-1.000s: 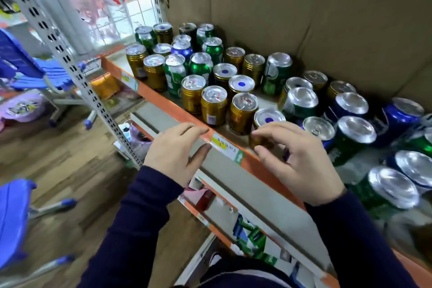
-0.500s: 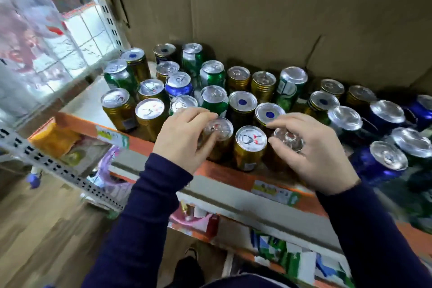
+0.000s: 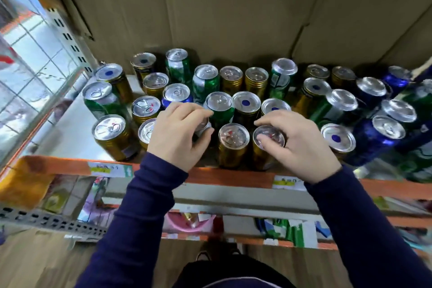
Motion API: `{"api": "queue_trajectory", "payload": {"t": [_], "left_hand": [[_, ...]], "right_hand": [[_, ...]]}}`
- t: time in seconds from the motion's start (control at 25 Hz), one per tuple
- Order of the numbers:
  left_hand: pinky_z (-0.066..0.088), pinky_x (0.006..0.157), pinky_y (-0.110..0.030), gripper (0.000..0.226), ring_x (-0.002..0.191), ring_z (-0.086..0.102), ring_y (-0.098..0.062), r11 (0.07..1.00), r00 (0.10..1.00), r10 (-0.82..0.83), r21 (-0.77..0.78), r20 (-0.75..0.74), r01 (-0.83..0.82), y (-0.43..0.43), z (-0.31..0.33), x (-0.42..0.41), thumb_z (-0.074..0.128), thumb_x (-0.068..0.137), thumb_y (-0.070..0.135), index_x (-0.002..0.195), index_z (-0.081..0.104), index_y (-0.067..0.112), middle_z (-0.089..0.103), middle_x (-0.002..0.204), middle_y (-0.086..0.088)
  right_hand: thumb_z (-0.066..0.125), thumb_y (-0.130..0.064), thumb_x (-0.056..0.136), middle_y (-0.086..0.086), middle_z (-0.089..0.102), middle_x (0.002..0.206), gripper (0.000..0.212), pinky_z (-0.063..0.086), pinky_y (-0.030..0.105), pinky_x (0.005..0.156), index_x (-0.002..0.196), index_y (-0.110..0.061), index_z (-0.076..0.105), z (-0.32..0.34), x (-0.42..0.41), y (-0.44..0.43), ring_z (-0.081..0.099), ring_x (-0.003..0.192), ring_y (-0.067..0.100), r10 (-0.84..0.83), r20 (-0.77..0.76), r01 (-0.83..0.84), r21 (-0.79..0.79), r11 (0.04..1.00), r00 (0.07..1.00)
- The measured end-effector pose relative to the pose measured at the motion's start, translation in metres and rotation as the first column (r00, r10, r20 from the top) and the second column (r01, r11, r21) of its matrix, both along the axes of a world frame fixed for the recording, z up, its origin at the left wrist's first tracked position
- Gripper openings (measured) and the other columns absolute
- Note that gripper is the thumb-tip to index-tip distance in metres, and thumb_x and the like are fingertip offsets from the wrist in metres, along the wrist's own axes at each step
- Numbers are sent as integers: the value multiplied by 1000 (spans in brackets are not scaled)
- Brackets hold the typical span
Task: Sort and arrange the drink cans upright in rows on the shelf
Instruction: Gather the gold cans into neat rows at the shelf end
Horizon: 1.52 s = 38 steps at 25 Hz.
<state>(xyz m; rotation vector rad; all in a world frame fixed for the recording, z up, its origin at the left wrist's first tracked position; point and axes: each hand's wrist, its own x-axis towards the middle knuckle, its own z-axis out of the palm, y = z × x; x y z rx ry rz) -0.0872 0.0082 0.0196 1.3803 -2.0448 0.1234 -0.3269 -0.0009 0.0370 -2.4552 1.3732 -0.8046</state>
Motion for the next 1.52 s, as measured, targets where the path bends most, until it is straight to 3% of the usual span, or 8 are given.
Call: {"api": "queue_trajectory", "payload": {"t": [0.16, 0.32, 0.4, 0.64, 0.88, 1.08, 1.28, 1.52], "left_hand": [[50, 76, -46, 34, 93, 59, -27, 997, 999, -37, 72, 30, 35, -13, 5, -5, 55, 82, 33, 107, 66, 13, 64, 104, -5], [50, 78, -44, 40, 94, 60, -28, 991, 995, -6, 132, 95, -6, -20, 8, -8, 59, 78, 40, 108, 65, 14, 63, 104, -5], [49, 78, -45, 42, 94, 59, -29, 991, 995, 3, 133, 103, -17, -19, 7, -9, 61, 75, 39, 109, 65, 15, 62, 105, -5], [49, 77, -42, 48, 93, 59, -28, 985, 994, 75, 152, 78, -87, -20, 10, -6, 52, 76, 48, 110, 64, 16, 61, 103, -3], [43, 89, -37, 79, 106, 54, -32, 925, 978, 154, 328, 139, -192, -3, 9, 7, 75, 65, 54, 128, 53, 13, 60, 117, -10], [39, 91, -33, 83, 110, 52, -27, 911, 975, 202, 348, 87, -220, -5, 11, 4, 82, 59, 47, 128, 51, 14, 59, 120, -8], [41, 87, -33, 83, 103, 57, -30, 949, 988, 147, 273, 50, -155, -7, 16, 9, 73, 54, 60, 119, 59, 11, 64, 111, -9], [44, 84, -33, 74, 94, 57, -26, 997, 994, 67, -18, -82, -68, -18, 68, 3, 63, 59, 65, 114, 63, 15, 63, 102, -5]], "right_hand": [[66, -24, 83, 3, 68, 106, 27, 43, 30, 92, 107, -12, 68, 7, -8, -15, 59, 103, 19, -47, -30, 46, -13, 999, 998], [66, -62, 70, -3, 64, 112, 69, 41, 34, 96, 125, -21, 59, 7, -12, -26, 47, 112, 17, 83, -318, -26, 180, 983, 945], [70, -67, 62, -5, 63, 108, 82, 43, 38, 93, 130, -23, 55, 4, -11, -27, 40, 111, 17, 108, -405, -24, 208, 978, 908], [63, -72, 63, -5, 66, 104, 78, 42, 39, 86, 124, -25, 60, 13, -12, -33, 44, 106, 19, 152, -485, -83, 161, 983, 861], [60, -47, 86, 1, 60, 117, 50, 45, 33, 93, 126, -18, 57, 24, 22, -57, 53, 107, 14, 199, -192, -167, 173, 971, 961], [70, -45, 77, 3, 57, 128, 70, 45, 39, 96, 137, -20, 44, 7, 62, -79, 50, 117, 22, 200, -226, -158, 191, 969, 954], [76, -37, 67, 3, 61, 111, 74, 47, 34, 84, 131, -19, 43, 9, 72, -82, 55, 105, 22, 117, -105, -94, 202, 975, 988], [77, -36, 61, -1, 57, 108, 61, 43, 22, 90, 117, -21, 58, 60, 41, -55, 55, 100, 10, -94, 346, 60, 108, 992, 934]]}}
